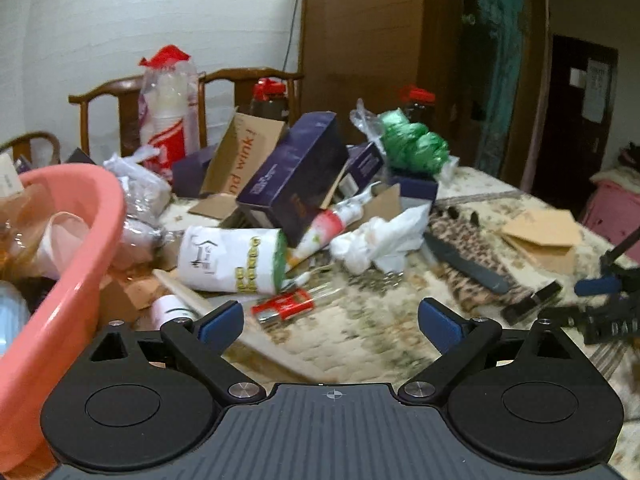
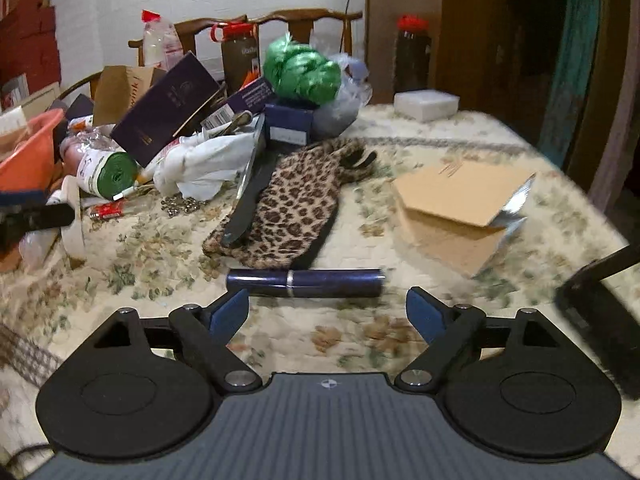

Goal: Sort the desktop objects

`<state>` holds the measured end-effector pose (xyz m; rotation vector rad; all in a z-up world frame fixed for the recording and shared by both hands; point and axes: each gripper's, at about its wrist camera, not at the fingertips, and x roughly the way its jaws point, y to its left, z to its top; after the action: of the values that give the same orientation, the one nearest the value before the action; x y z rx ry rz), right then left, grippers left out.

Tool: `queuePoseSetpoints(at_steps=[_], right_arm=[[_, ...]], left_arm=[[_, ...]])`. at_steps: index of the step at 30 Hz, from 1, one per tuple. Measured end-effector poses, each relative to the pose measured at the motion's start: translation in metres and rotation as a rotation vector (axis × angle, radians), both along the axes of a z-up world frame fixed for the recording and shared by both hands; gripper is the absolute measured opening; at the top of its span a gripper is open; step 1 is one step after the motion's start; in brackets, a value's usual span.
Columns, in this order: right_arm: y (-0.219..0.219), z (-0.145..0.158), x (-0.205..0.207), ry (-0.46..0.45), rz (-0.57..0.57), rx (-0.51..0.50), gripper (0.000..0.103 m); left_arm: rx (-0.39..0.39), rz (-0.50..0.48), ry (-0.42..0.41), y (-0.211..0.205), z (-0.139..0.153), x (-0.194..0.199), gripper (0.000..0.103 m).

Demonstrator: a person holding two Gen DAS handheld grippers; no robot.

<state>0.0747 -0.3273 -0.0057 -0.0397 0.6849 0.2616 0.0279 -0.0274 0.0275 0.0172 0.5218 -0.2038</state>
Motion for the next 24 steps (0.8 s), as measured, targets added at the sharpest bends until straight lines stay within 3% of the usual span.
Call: queuePoseSetpoints(at_steps=[3,8,9,11,13,14,21,24], right_arm=[[0.017,-0.005,0.009,-0.011,0.017,-0.004,0.097],[0.044,-0.016,0.020,-0.060,0.006,-0.149,0.097],[0.044,-0.016,0.020,-0.072,-0.005,-0.141,0.094],[0.036,-0.013,0.018,-0.042,-0.010,-0.080,0.076],[0.027,-0.010,0.012,-0.028,0.000,-0.033,0.049],[0.025,-0.009,0.008,-0.033,0.003,-0.051,0.046],[0.020,-0.011,0.002,-0.044,0.010,-0.010,0.049],[0.028,-0.011,0.006,-0.045,-0.027,-0.023,0.045]], left_arm=[[-0.001,0.014,-0.023,0.008,-0.002,-0.004,0.100],[-0.024,0.005,0.001,0.014,-0.002,-0.004,0.100],[-0.018,0.006,0.003,0.014,-0.003,-0.003,0.100],[-0.017,0.003,-0.002,0.014,-0.003,-0.004,0.100],[-0.023,0.000,-0.003,0.014,-0.002,-0.004,0.100],[-0.025,0.000,0.001,0.014,-0.003,-0.004,0.100],[-0.026,-0.005,0.046,-0.003,-0.003,0.003,0.100],[0.006,-0.011,0.041,-0.018,0.003,0.005,0.100]])
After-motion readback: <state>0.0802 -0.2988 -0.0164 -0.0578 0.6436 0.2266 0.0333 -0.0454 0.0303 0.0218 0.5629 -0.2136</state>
